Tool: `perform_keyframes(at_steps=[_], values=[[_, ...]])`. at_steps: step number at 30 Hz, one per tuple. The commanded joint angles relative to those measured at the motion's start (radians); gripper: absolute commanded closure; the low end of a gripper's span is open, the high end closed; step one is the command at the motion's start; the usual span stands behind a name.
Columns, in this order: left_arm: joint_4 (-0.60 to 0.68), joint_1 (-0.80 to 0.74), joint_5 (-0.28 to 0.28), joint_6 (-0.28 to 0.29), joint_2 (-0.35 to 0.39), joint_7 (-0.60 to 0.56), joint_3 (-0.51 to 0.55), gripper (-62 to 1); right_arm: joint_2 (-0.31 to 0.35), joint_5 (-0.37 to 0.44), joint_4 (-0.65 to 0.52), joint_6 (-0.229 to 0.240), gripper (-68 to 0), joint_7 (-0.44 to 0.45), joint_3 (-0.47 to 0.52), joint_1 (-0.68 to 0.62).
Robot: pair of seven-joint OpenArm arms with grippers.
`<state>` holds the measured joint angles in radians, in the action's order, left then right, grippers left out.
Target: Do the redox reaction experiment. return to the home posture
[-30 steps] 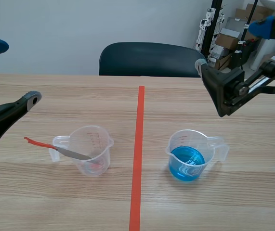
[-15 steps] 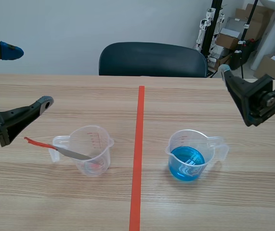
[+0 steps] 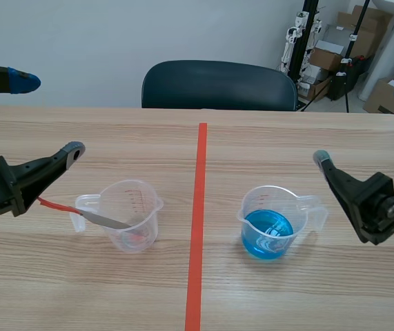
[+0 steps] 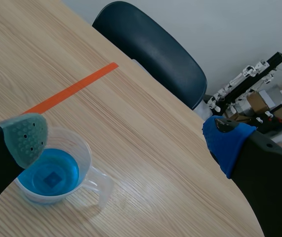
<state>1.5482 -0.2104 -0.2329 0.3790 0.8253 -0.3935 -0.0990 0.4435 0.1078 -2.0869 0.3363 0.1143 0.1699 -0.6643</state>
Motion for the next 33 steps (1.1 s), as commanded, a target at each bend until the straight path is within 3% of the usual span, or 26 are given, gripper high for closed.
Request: perform_keyframes(at_steps=[1, 4, 10, 33], values=[[0.003, -0.017, -0.01, -0.002, 0.001, -0.018, 0.006, -62.3, 0.005, 0.004, -0.013, -0.004, -67.9, 0.015, 0.013, 0.001], [0.004, -0.042, -0.01, -0.007, 0.001, -0.054, 0.006, -62.3, 0.005, 0.003, -0.013, -0.016, -67.9, 0.014, 0.013, -0.004], [0.005, -0.056, -0.01, -0.077, 0.002, -0.062, 0.017, -62.3, 0.005, 0.003, -0.013, -0.027, -67.9, 0.004, 0.024, 0.0], [0.047, -0.284, -0.011, -0.042, 0.029, -0.112, 0.216, -62.3, 0.005, 0.003, -0.013, -0.026, -67.9, 0.004, 0.024, 0.0]])
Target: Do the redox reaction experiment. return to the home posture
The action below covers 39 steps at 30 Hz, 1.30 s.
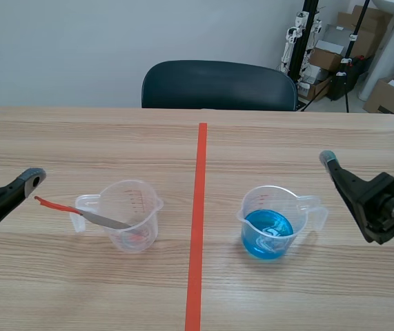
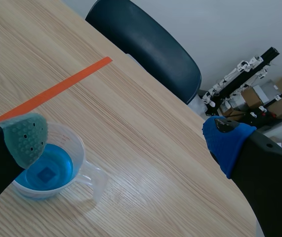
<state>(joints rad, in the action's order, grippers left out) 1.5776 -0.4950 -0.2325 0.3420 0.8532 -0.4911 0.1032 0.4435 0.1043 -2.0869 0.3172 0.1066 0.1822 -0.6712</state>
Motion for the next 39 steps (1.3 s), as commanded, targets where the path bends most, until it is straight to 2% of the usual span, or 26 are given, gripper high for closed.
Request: perform_keyframes(at_steps=[1, 4, 9, 39], values=[[0.021, -0.01, -0.011, -0.004, 0.002, -0.014, 0.024, -62.3, 0.005, 0.006, -0.013, -0.007, -67.9, 0.011, 0.011, 0.006], [0.037, -0.03, -0.011, 0.022, 0.002, -0.014, 0.05, -62.3, 0.005, 0.006, -0.013, -0.007, -67.9, 0.012, 0.011, 0.006], [0.06, -0.06, -0.012, 0.029, 0.001, -0.014, 0.083, -62.3, 0.005, 0.006, -0.013, -0.007, -67.9, 0.012, 0.011, 0.006], [0.06, -0.059, -0.012, 0.029, 0.001, -0.014, 0.083, -62.3, 0.005, 0.006, -0.013, -0.007, -67.9, 0.012, 0.011, 0.006]])
